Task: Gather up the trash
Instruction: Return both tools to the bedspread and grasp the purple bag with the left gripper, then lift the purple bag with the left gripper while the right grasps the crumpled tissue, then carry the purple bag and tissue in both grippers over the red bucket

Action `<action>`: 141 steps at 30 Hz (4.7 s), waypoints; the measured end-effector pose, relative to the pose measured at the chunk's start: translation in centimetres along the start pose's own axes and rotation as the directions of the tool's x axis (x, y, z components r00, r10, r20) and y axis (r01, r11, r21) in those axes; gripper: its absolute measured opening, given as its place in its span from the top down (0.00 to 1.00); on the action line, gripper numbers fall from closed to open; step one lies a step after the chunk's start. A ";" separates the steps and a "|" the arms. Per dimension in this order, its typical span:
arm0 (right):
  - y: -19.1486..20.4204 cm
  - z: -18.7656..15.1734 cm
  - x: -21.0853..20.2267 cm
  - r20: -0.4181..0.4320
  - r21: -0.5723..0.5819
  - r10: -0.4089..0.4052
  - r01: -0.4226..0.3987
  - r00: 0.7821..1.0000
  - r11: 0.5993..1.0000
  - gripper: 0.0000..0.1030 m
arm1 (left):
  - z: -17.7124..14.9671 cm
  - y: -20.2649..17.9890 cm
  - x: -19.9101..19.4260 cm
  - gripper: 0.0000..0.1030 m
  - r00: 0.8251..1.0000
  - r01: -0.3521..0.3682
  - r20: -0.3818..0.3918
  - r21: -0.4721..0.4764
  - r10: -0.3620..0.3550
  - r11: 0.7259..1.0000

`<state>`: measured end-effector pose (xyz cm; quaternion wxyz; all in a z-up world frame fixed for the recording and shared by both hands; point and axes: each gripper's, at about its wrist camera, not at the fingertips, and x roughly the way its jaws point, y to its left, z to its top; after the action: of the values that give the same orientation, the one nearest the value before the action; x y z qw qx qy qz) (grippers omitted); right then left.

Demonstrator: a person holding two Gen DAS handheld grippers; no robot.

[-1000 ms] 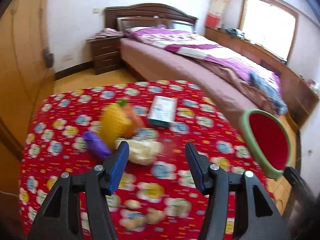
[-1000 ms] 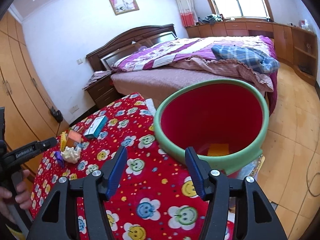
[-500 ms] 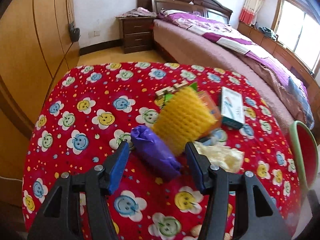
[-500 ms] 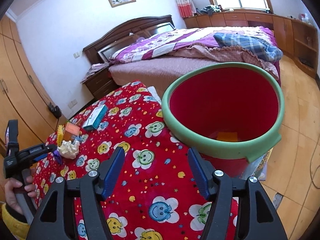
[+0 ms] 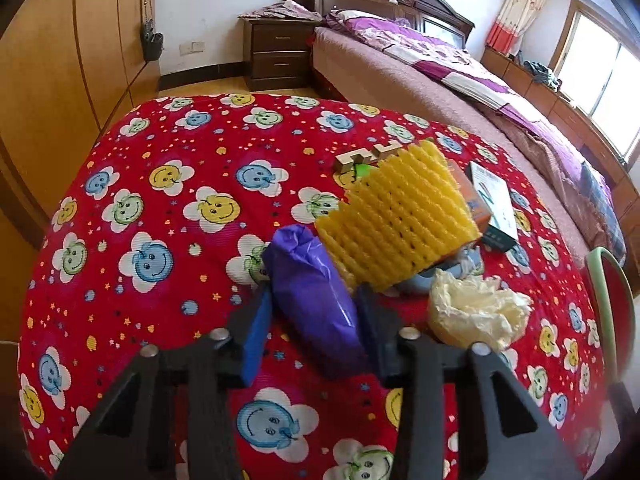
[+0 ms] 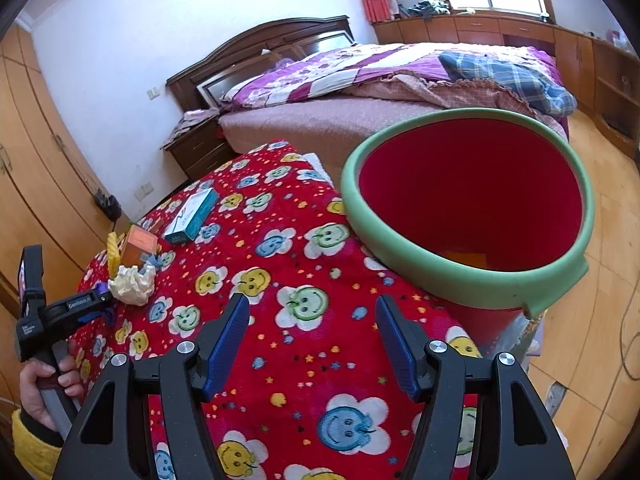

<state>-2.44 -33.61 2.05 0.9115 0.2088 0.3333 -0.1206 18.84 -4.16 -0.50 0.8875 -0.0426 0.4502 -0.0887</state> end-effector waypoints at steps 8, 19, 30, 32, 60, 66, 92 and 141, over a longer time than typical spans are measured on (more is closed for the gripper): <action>3.9 1.1 0.0 -0.006 -0.080 0.051 -0.051 0.999 0.995 0.35 | 0.9 1.9 -3.4 0.80 0.997 0.070 0.011 0.002 -0.070 0.998; 12.2 1.9 3.3 -0.095 -0.177 0.157 -0.172 0.983 0.969 0.35 | 1.2 6.3 -4.7 0.80 0.998 -0.001 0.055 -0.015 0.002 1.000; 18.2 1.1 9.3 -0.186 -0.219 0.171 -0.210 0.968 0.953 0.23 | 0.7 7.6 -2.1 0.80 0.997 0.020 0.077 -0.040 -0.017 0.999; 18.6 0.9 10.2 -0.204 -0.231 0.164 -0.210 0.965 0.950 0.23 | 0.5 7.4 -1.7 0.80 0.997 0.034 0.075 -0.030 -0.032 0.999; 19.2 -0.7 8.1 -0.175 -0.281 0.182 -0.226 0.968 0.933 0.65 | -0.6 6.8 -1.5 0.80 0.994 0.063 0.093 -0.012 -0.062 0.998; 17.2 -1.1 6.0 -0.159 -0.256 0.193 -0.229 0.968 0.939 0.65 | -0.9 7.1 -2.0 0.80 0.992 0.063 0.115 -0.030 -0.059 0.998; 4.7 0.4 -1.0 -0.012 -0.059 0.095 -0.095 0.995 0.994 0.65 | -1.4 0.1 -8.1 0.80 0.976 0.072 0.194 0.145 -0.099 0.987; -11.6 4.2 -4.6 0.168 0.180 -0.037 0.006 0.985 0.984 0.65 | -3.6 -26.8 -7.2 0.80 0.907 0.398 -0.064 0.452 -0.416 0.798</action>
<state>-7.75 -45.39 4.49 0.9130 0.2750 0.2439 -0.1772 8.57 -29.04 7.21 0.8409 0.0689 0.3798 -0.3793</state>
